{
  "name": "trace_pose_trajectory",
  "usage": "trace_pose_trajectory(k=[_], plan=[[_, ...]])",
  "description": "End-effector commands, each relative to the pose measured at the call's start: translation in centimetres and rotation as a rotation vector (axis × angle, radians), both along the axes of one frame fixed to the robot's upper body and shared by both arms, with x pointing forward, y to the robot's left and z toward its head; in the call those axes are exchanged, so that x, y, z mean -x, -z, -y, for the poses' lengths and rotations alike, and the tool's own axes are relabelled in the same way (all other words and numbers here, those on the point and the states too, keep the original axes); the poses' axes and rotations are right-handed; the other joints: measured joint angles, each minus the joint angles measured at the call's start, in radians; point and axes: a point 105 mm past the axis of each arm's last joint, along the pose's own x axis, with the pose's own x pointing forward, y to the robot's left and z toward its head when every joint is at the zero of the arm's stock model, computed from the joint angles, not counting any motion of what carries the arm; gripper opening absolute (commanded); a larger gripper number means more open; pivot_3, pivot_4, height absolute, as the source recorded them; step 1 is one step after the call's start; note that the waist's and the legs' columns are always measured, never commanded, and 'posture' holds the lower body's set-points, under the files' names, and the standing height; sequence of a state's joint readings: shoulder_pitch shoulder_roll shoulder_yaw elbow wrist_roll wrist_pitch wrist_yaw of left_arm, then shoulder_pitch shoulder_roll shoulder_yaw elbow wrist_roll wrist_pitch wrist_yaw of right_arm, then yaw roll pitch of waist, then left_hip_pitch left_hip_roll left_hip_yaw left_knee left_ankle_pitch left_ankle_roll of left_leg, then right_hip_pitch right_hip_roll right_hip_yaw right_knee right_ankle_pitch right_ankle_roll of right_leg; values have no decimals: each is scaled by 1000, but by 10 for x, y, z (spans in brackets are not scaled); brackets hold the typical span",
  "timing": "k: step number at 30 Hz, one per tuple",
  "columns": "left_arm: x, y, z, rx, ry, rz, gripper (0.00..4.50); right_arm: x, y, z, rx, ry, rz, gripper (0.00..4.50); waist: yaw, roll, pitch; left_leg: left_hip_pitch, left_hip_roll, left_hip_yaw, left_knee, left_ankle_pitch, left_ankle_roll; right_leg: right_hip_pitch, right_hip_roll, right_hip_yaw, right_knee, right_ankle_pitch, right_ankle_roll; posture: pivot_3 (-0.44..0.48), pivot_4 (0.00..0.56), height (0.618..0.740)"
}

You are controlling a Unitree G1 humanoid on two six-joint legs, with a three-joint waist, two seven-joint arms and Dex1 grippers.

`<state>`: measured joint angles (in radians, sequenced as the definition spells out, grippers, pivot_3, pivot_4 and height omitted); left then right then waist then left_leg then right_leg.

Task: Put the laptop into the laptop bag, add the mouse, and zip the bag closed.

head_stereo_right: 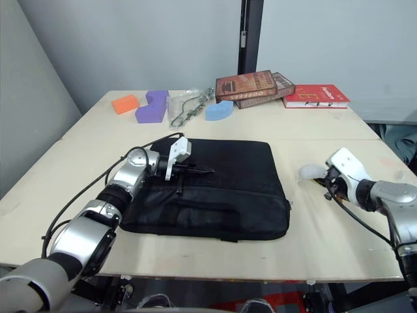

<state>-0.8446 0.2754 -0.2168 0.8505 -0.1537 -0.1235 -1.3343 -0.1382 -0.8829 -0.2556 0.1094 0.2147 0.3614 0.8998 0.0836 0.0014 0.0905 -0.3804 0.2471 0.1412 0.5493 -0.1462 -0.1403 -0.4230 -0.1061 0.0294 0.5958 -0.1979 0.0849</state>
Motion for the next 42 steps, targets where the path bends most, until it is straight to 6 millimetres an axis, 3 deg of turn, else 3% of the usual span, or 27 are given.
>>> trace_pose_trajectory(k=[1, 13, 22, 24, 30, 34, 42], plan=[[29, 83, -27, -247, -26, -255, 0, 6, -8, 0, -11, 2, 9, 14, 1, 0, 0, 0, 0, 0, 0, 0, 0, 0, 0, 0, 0, 0, 0, 0, 150, 734], [30, 85, -28, -248, -35, -255, 0, 63, 18, -46, -191, -144, -247, 14, 6, 1, -1, 1, 1, 0, -4, 0, 0, 0, 0, 0, -3, -3, 5, 0, 150, 734], [28, 84, -27, -248, -37, -253, 0, 58, 25, -48, -199, -117, -226, 14, 5, 1, -1, 1, 0, 1, -5, 0, 0, 0, 0, 0, -4, -9, 14, 0, 150, 734], [28, 84, -27, -247, -38, -254, 0, 59, 25, -48, -209, -122, -231, 1014, 5, 1, -1, 1, 0, 1, -6, 0, -1, 0, 0, 0, -4, -9, 14, 0, 150, 734], [28, 84, -27, -244, -39, -255, 0, 61, 20, -43, -200, -135, -223, 3171, 5, 1, -1, 1, 0, 1, -6, 0, -1, 0, 0, 0, -4, -9, 14, 0, 150, 734], [28, 84, -27, -241, -43, -255, 0, 64, -4, -42, -196, -181, -188, 4473, 5, 1, -2, 1, 0, 1, -6, 0, -1, 0, 0, 0, -4, -9, 14, 0, 150, 734], [28, 85, -27, -240, -44, -256, 0, 68, -37, -43, -144, -239, -157, 4473, 5, 1, -2, 4, 0, 1, -6, 0, -1, 3, 0, 0, -4, -9, 15, 0, 150, 734]])
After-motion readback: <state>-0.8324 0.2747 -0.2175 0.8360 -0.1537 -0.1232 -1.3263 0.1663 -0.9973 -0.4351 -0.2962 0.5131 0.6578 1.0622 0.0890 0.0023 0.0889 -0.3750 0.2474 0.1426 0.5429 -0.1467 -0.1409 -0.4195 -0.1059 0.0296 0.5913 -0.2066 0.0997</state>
